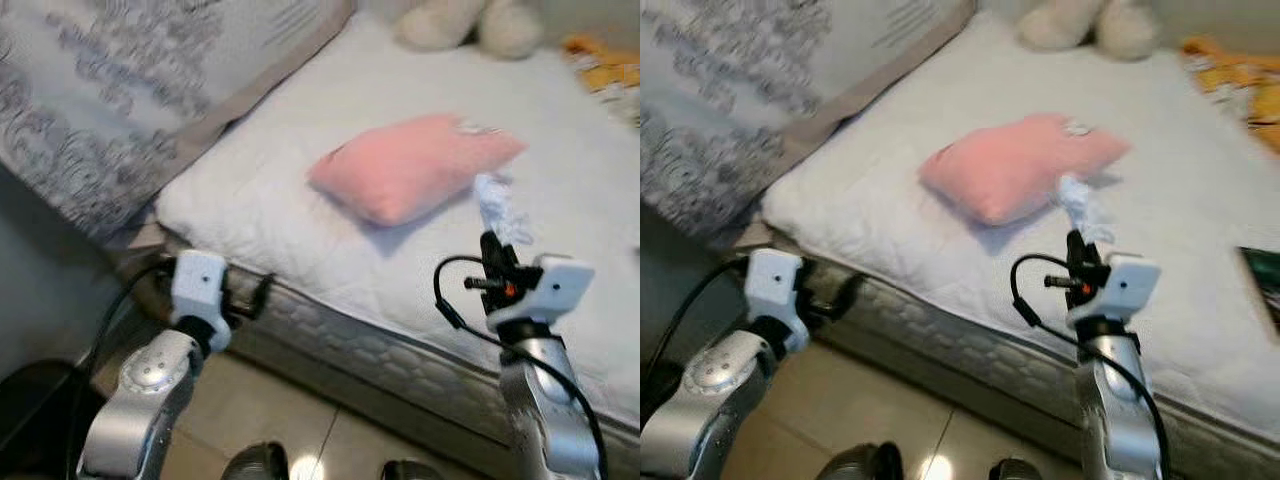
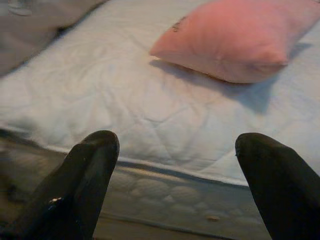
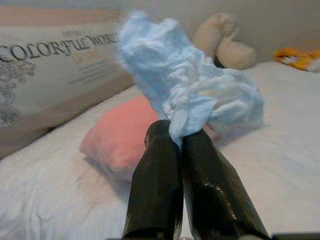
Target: Clean up the room
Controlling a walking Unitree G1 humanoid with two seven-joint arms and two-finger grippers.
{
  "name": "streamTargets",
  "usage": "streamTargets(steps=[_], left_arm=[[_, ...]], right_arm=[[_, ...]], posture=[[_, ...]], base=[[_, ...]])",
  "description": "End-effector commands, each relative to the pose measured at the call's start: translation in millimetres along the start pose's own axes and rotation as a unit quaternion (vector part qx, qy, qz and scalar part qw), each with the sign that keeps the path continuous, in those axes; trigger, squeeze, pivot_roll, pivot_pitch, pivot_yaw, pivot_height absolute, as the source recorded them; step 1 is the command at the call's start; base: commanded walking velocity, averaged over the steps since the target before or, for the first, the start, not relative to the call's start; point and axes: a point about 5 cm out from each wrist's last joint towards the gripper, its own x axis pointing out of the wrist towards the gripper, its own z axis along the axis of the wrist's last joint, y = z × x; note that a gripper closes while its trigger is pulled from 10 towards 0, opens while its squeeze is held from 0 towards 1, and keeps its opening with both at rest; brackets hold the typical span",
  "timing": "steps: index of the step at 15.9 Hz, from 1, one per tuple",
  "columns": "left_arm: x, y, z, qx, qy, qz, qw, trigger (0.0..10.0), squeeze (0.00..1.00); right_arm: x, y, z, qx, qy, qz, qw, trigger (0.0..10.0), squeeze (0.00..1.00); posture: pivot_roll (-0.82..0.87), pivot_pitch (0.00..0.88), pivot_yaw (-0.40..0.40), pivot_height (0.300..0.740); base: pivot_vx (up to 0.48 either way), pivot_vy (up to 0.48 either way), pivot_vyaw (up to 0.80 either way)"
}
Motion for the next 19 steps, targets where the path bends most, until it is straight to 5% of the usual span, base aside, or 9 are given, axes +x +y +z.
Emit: streamTargets(steps=[1, 2, 3, 7, 13, 19], left_arm=[[0.9, 6.0, -3, 0.012, 0.009, 0.025, 1.000, 10.0, 0.00], [3.6, 3.9, 2, 0.011, -0.005, 0.022, 1.000, 10.0, 0.00], [6.3, -1.3, 7, -0.016, -0.010, 0.015, 1.000, 10.0, 0.00], [2.4, -6.1, 9, -0.045, -0.012, 0.026, 0.999, 10.0, 0.00], [9.4, -5.7, 14, -0.014, -0.019, 0.018, 1.000, 10.0, 0.00], [3.4, -3.2, 10, -0.017, -0.010, 0.018, 1.000, 10.0, 0.00]], right_arm=[[-0.7, -0.7, -2, 0.000, 0.017, -0.011, 1.000, 0.0, 0.00], [-1.5, 0.0, -8, -0.009, 0.053, -0.020, 0.998, 0.2, 0.00], [2.9, 6.0, -16, -0.014, 0.092, -0.019, 0.995, 10.0, 0.00], [12.9, 21.8, -21, 0.006, 0.113, 0.017, 0.993, 10.0, 0.00], [10.6, 9.4, -19, -0.002, 0.133, 0.000, 0.991, 10.0, 0.00], [7.4, 28.2, -24, -0.015, 0.153, 0.063, 0.986, 10.0, 0.00]], posture=[[-0.06, 0.000, 0.051, 0.740], [-0.06, 0.000, 0.045, 0.740], [-0.05, 0.000, 0.033, 0.740], [-0.03, 0.000, 0.014, 0.740], [-0.05, 0.000, 0.035, 0.740], [-0.04, 0.000, 0.042, 0.740]], base=[[0.000, 0.000, 0.00], [0.000, 0.000, 0.00], [0.000, 0.000, 0.00], [0.000, 0.000, 0.00], [-0.125, 0.000, 0.00], [0.000, -0.227, 0.08]])
